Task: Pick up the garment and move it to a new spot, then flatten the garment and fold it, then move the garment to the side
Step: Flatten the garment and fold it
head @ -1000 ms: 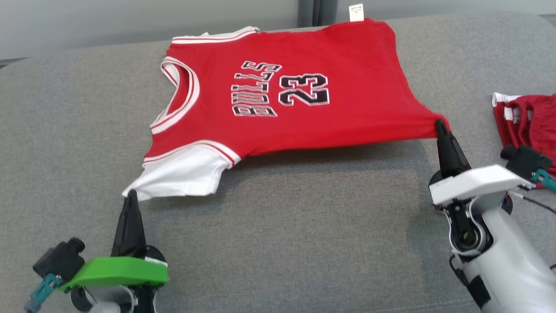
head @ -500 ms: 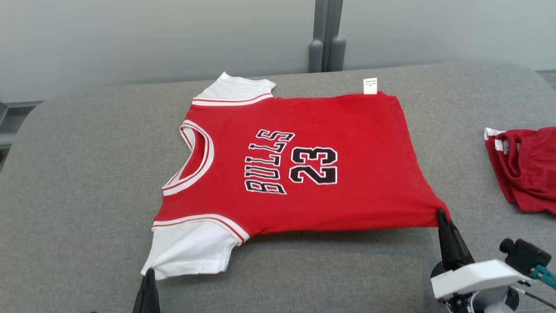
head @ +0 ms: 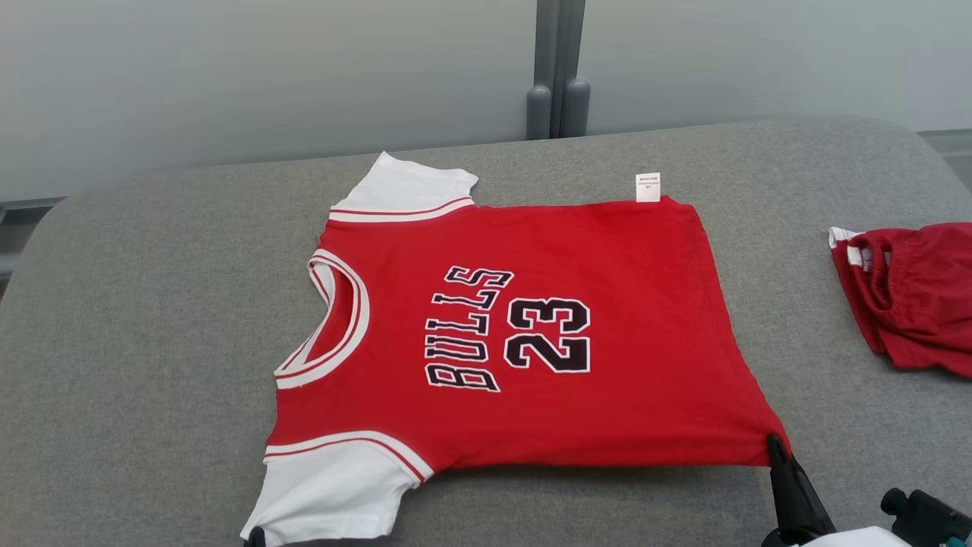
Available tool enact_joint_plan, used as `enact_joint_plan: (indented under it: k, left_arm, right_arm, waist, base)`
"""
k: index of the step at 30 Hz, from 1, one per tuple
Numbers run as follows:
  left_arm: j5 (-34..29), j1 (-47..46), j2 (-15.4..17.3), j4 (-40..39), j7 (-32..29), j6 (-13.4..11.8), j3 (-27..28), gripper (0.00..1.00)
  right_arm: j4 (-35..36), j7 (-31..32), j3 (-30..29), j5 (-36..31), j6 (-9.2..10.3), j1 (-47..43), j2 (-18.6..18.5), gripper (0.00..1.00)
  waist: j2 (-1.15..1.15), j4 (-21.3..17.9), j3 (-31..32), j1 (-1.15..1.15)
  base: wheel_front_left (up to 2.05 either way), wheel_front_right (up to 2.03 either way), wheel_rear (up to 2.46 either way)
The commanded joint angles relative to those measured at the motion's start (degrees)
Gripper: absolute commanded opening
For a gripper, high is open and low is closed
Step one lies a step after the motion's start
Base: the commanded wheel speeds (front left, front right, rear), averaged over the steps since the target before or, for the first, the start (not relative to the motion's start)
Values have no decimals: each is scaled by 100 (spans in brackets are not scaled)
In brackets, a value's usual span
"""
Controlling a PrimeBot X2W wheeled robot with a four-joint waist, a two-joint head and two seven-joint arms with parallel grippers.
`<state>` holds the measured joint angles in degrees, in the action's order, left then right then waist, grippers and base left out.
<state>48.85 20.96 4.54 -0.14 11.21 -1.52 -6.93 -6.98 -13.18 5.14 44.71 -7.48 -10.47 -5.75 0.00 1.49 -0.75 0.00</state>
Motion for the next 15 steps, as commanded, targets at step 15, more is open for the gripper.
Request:
enact_joint_plan:
  k: [15]
  left_arm:
    - [6, -406, 35, 138, -21, 138, -189, 0]
  right_arm:
    - [-408, 189, 3, -20, -2, 122, 204, 0]
  waist:
    - [0, 13, 103, 0]
  base:
    - [0, 0, 0]
